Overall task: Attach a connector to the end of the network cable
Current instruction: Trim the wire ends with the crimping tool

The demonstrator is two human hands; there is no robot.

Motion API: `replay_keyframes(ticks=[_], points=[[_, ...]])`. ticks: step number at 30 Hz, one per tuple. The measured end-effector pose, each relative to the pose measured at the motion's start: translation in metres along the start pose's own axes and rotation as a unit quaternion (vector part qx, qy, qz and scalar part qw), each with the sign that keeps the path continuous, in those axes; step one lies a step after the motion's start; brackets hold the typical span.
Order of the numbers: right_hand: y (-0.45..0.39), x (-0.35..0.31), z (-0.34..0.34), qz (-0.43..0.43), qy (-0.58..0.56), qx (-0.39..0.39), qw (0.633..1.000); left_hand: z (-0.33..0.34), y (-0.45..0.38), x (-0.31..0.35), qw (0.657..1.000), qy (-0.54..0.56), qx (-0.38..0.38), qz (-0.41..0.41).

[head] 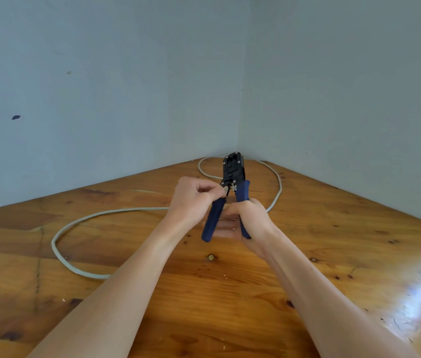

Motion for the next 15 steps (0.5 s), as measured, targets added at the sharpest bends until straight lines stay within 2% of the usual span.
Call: replay_keyframes(ticks=[7, 15], points=[[-0.004, -0.01, -0.018, -0.025, -0.058, 0.017, 0.998, -0.003, 0.002, -0.001, 0.999, 0.033, 0.013, -0.021], [-0.008, -0.025, -0.058, -0.003, -0.04, 0.164, 0.986, -0.001, 0.005, -0.005, 0.999, -0.004, 0.005, -0.032]])
Point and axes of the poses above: each hand's wrist, its own y-axis away from the middle knuckle, its own z-axis out of the palm, x = y × z, the point moved 1 cm from there along -y, towards the middle knuckle, and after that the axes turned 9 degrees about x, right-handed, at the moved point
